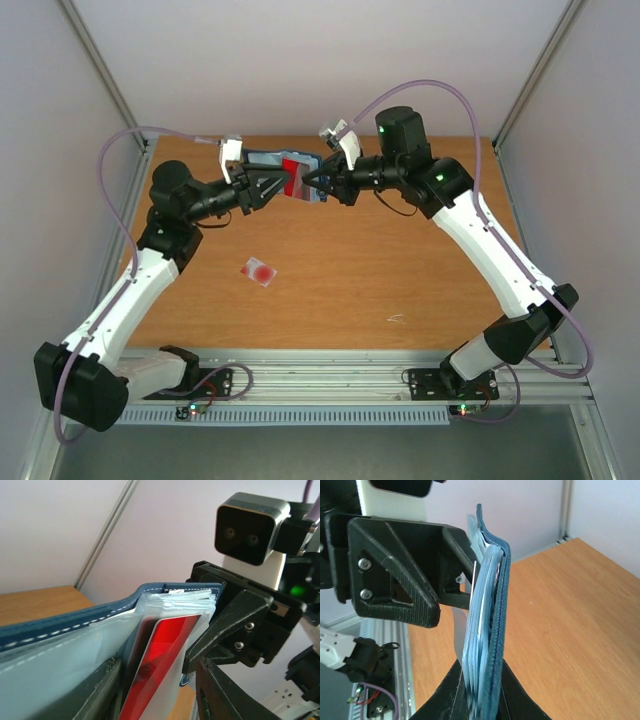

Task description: Take the credit cards out of the card holder

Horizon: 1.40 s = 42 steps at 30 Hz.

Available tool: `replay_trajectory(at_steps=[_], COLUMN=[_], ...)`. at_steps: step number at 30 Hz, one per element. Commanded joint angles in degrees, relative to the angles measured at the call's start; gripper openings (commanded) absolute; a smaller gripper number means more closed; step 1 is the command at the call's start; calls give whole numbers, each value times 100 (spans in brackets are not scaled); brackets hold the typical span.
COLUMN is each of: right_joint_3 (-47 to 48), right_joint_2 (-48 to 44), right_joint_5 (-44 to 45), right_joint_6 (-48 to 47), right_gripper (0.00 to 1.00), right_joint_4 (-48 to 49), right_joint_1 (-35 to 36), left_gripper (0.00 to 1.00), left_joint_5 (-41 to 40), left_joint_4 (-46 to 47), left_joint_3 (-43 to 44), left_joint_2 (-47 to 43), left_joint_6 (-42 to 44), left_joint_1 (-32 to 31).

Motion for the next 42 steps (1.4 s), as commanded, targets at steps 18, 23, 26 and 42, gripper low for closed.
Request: replay_trajectory(at_steps=[18, 23, 26, 42], right_joint_3=[358, 461, 505, 864], right_joint_2=[653, 660, 650, 697], right_joint_5=[-1313, -1214, -1352, -1019], right_joint_6=[1249, 1359, 1251, 1230], right_gripper=[1, 1, 1, 1], right_joint_4=[1140, 941, 814, -125], right_joint_1=[-570, -646, -633, -1244], left_gripper=[42, 45, 45, 40], left_joint_5=[1989, 1682, 1265, 1324], left_joint_4=[1607, 1321, 586, 393], left_joint_3=[1234, 1279, 1336, 1005], left_joint_2=[-63, -197, -191, -665], left_joint_6=[-1912, -1960, -1961, -1804], left_joint_1=[-125, -51, -23, 281])
